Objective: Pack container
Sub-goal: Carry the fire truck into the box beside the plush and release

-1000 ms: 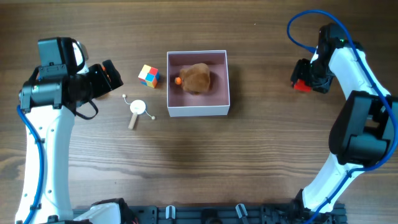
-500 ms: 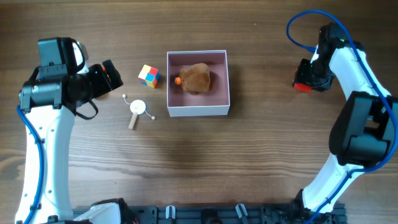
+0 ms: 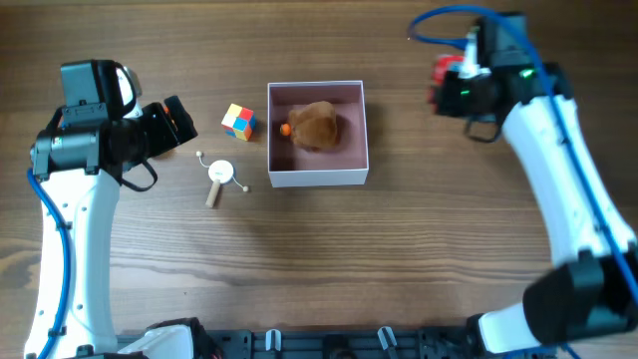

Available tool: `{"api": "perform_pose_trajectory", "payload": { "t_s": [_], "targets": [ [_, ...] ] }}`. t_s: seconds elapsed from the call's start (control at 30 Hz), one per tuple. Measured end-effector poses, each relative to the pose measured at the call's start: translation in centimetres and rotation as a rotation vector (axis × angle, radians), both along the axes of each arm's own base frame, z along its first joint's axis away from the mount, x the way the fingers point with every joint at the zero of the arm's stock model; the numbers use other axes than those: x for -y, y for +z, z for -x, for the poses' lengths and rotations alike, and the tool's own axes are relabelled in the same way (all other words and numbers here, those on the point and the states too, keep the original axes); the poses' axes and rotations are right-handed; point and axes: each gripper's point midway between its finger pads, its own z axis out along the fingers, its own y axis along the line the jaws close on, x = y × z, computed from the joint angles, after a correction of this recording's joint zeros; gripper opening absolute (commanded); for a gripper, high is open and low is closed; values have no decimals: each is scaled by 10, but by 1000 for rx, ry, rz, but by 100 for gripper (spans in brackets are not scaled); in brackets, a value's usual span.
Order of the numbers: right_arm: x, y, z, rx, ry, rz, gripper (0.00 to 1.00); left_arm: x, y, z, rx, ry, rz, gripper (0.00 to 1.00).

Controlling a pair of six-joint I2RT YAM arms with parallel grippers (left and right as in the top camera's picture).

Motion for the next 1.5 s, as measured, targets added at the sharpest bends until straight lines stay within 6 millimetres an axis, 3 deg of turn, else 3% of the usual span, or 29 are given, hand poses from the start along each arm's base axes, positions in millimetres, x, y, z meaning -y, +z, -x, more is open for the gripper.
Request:
{"api": "perform_pose_trajectory", "payload": {
  "t_s": [0.13,0.23,0.4,0.6,0.73,0.93,1.37,1.43,1.5],
  "targets": [
    [-74,18,22,45,150,-35,36,0,0,0,0,0,0,100],
    [-113,18,34,50,207,-58,37,0,0,0,0,0,0,100],
    [-148,3,37,40,228,-65,41,0,0,0,0,0,0,100],
    [-155,-45,24,-35,175,-19,40,0,0,0,0,0,0,100],
    [-159,-63,14,-38,162,-11,41,0,0,0,0,0,0,100],
    [-162,-71,6,-25,147,-12,41,0,0,0,0,0,0,100],
    [-139,-101,-9,-49,75,66,42,0,0,0,0,0,0,100],
    [-138,-104,-9,-54,73,70,45,0,0,0,0,0,0,100],
    [-138,-106,-9,-58,73,73,54,0,0,0,0,0,0,100]
  ]
}}
